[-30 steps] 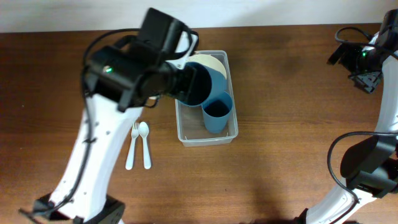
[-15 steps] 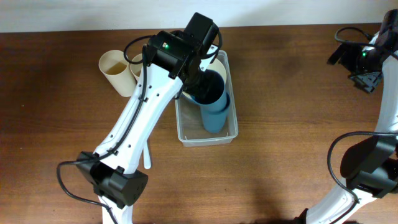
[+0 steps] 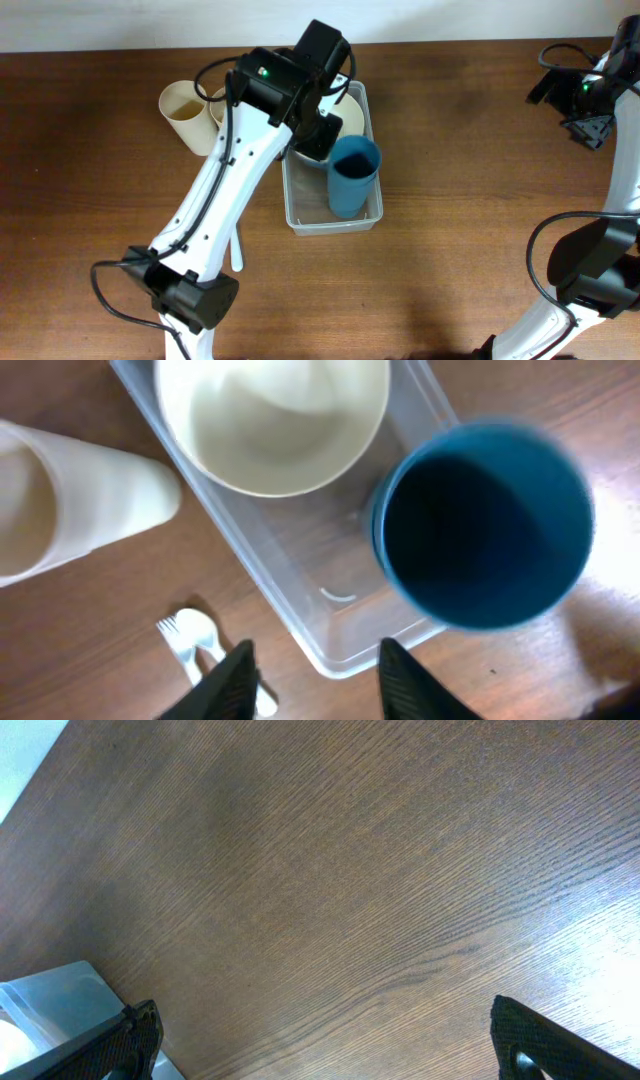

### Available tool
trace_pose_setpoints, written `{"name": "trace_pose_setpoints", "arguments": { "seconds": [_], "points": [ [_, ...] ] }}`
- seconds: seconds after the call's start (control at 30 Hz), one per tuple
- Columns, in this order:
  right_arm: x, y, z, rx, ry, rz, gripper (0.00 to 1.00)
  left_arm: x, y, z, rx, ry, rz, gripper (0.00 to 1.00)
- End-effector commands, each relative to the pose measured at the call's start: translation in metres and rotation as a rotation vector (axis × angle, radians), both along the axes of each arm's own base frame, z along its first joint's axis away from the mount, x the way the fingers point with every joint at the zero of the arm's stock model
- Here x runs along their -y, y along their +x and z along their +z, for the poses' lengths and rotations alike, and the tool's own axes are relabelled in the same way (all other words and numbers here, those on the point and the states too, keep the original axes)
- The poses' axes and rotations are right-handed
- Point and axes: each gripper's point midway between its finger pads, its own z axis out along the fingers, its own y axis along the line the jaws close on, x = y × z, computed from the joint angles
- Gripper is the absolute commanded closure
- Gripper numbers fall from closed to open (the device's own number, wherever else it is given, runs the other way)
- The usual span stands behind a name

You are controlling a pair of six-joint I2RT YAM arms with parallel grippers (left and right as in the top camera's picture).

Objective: Pack container
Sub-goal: 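Lift the blue cup and drop it into the first blue cup, then move the left gripper to the left cream cup and grasp its rim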

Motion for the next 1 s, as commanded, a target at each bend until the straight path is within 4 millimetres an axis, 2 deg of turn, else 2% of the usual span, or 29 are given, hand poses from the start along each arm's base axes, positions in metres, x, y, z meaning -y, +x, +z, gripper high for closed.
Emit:
{"name": "trace_pose_setpoints", "arguments": {
  "seconds": [0.0, 0.1, 0.17, 0.3, 0.53, 0.7, 0.83, 0.87, 0.93, 0.97],
  "points": [
    [0.002, -0.001, 0.001, 0.001, -0.010, -0.001, 0.01, -0.030, 0.014, 0.027, 0.102, 0.056, 0.095, 0.50],
    [0.002, -0.001, 0.001, 0.001, -0.010, -0.001, 0.01, -0.066, 0.025, 0.041, 0.140, 0.080, 0.187, 0.43],
    [0.002, -0.001, 0.001, 0.001, -0.010, -0.001, 0.01, -0.090, 0.034, 0.043, 0.142, 0.078, 0.249, 0.42],
    [0.002, -0.001, 0.001, 0.000, -0.010, -0.001, 0.01, -0.138, 0.050, 0.031, 0.087, 0.035, 0.375, 0.40],
    [0.002, -0.001, 0.001, 0.001, -0.010, -0.001, 0.01, -0.211, 0.075, 0.002, 0.015, -0.018, 0.576, 0.40],
    [0.002, -0.001, 0.001, 0.000, -0.010, -0.001, 0.01, -0.236, 0.095, -0.028, -0.031, -0.075, 0.635, 0.40],
    [0.002, -0.001, 0.001, 0.000, -0.010, -0.001, 0.01, -0.247, 0.112, -0.052, -0.044, -0.073, 0.656, 0.40],
    [0.002, -0.001, 0.001, 0.000, -0.010, -0.001, 0.00, -0.249, 0.115, -0.059, -0.051, -0.072, 0.660, 0.42],
    [0.002, -0.001, 0.001, 0.000, -0.010, -0.001, 0.01, -0.252, 0.123, -0.074, -0.062, -0.061, 0.666, 0.56],
    [0.002, -0.001, 0.001, 0.000, -0.010, -0.001, 0.01, -0.254, 0.127, -0.080, -0.065, -0.061, 0.669, 0.56]
  ]
}}
